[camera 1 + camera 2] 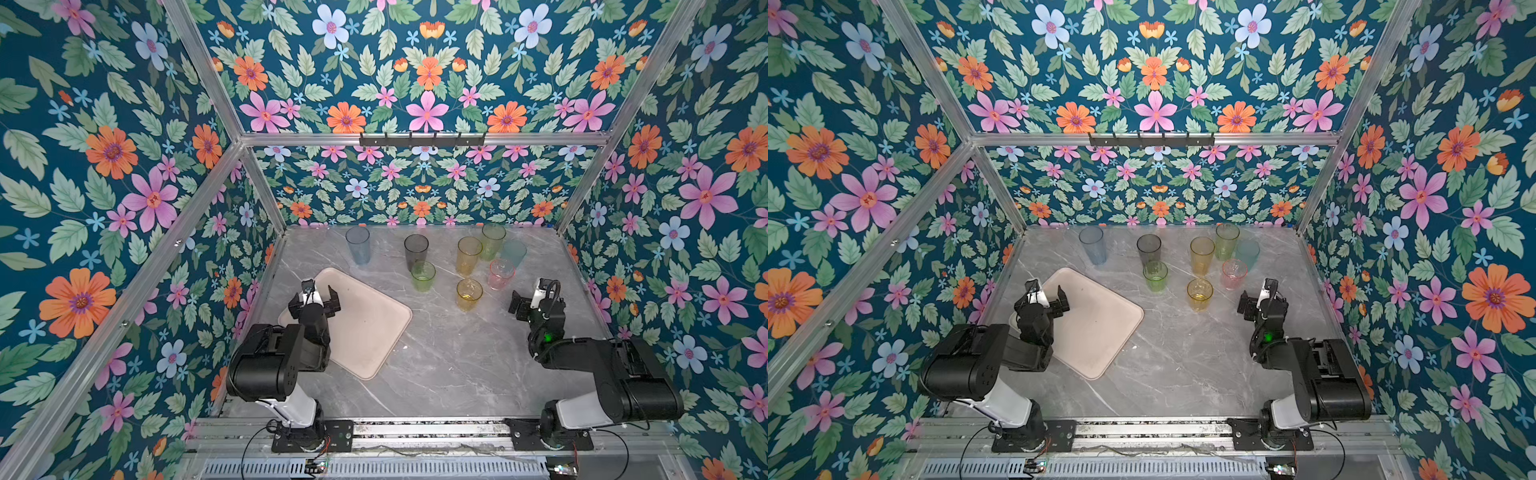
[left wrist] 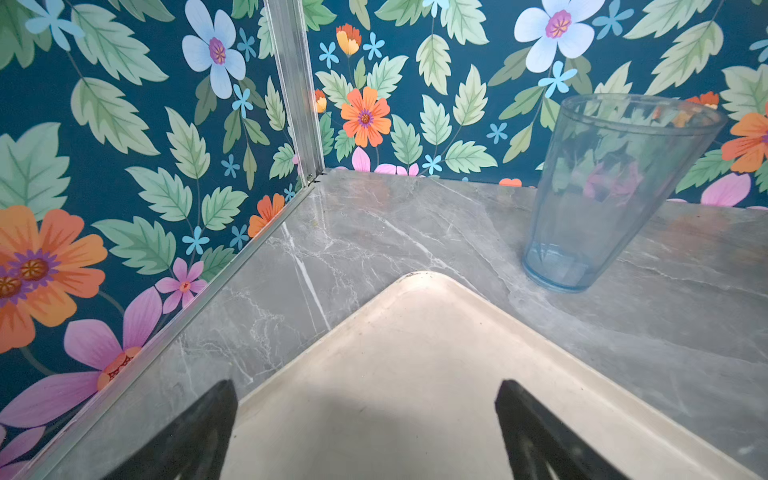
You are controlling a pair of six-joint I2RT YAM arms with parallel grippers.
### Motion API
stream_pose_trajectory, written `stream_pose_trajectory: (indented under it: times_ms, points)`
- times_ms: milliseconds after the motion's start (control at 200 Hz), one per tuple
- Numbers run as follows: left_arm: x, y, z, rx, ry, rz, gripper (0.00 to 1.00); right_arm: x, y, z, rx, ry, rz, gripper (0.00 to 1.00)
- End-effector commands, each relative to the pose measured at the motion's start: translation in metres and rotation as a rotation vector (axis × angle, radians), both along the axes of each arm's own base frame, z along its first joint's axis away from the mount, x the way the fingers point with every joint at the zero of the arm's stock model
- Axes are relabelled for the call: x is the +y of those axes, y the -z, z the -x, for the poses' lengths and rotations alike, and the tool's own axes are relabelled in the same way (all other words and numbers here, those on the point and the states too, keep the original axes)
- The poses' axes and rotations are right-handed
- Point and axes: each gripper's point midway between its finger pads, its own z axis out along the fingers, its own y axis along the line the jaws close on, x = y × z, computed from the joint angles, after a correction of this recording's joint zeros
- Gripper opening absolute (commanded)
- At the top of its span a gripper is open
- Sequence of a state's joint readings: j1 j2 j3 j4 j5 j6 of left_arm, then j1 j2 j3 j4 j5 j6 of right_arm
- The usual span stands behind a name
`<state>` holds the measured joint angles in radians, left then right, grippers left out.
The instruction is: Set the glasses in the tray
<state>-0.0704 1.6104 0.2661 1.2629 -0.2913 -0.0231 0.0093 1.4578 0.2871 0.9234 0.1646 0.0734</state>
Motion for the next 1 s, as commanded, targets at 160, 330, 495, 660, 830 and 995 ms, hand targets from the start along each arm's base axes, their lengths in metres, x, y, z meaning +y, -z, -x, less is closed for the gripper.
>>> stream_pose_trajectory:
  times_ms: [160, 330, 495, 660, 830, 995]
  points:
    - [0.0002, -0.0027, -0.0007, -0.009, 0.001, -0.004, 1.00, 0.0004, -0.0085, -0.0038, -0.033, -0.003, 0.005, 0.99]
    - [0.0001, -0.0033, -0.0010, -0.011, 0.001, -0.002, 1.00, 0.0003, -0.0087, -0.0037, -0.035, -0.002, 0.004, 0.99]
    - [0.0002, -0.0030, -0.0009, -0.010, 0.001, -0.003, 1.00, 0.0004, -0.0080, -0.0036, -0.032, -0.002, 0.005, 0.99]
    - [0.0002, -0.0027, -0.0009, -0.009, 0.001, -0.002, 1.00, 0.0003, -0.0083, -0.0033, -0.034, -0.002, 0.004, 0.99]
    - [0.0006, -0.0036, -0.0002, -0.013, -0.001, -0.005, 1.00, -0.0004, -0.0086, -0.0030, -0.037, 0.002, 0.006, 0.99]
    - [0.0003, -0.0046, 0.0015, -0.019, -0.001, -0.011, 1.00, -0.0020, -0.0096, -0.0002, -0.051, 0.012, 0.007, 0.99]
